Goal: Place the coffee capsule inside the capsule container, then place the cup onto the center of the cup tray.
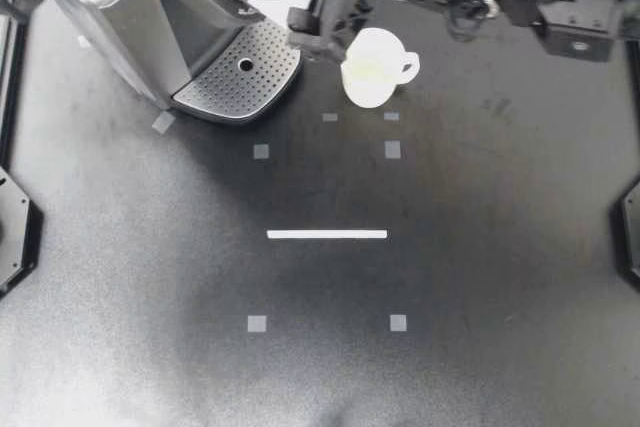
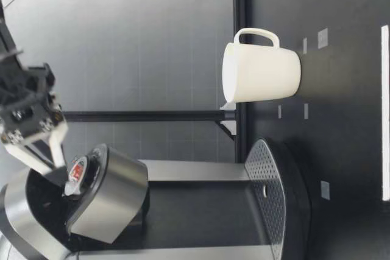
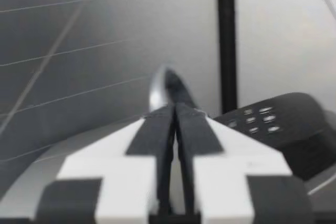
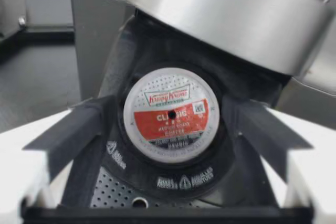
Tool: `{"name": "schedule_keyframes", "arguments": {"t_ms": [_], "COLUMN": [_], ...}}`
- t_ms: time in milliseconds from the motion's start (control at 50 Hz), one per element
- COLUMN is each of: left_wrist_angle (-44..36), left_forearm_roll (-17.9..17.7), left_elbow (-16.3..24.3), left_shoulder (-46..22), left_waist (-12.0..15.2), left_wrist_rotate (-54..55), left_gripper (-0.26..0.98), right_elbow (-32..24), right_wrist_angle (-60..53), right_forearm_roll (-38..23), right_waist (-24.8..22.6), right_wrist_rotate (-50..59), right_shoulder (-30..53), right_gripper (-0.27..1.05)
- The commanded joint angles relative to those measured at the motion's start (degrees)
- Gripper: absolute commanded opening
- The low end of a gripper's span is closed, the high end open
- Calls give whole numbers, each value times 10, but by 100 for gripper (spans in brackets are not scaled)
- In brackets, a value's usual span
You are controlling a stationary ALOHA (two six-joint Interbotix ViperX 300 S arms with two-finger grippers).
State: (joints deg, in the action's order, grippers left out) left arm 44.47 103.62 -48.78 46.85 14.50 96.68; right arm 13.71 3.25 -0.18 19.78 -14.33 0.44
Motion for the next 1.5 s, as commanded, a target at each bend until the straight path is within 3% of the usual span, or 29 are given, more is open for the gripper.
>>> {"name": "schedule_keyframes", "arguments": {"t_ms": [0, 340, 660, 1040, 1480], "left_wrist_angle": [19, 65, 99, 44, -21], "left_forearm_roll": [3, 3, 3, 3, 4], "left_elbow": [2, -13, -10, 7, 17], "left_shoulder": [7, 20, -27, -67, -79], "left_waist": [2, 2, 23, 74, 79], "left_wrist_rotate": [2, 4, 15, 54, 65], "left_gripper": [11, 11, 11, 11, 11], "right_elbow": [11, 136, 241, 287, 308], "right_wrist_angle": [-23, -142, -307, -345, -372], "right_forearm_roll": [4, 17, 17, 16, 16], "right_waist": [4, -7, -33, -39, -39], "right_wrist_rotate": [2, 25, 71, 91, 91], "right_shoulder": [-42, -142, -185, -225, -247], "right_gripper": [81, 78, 53, 51, 51]}}
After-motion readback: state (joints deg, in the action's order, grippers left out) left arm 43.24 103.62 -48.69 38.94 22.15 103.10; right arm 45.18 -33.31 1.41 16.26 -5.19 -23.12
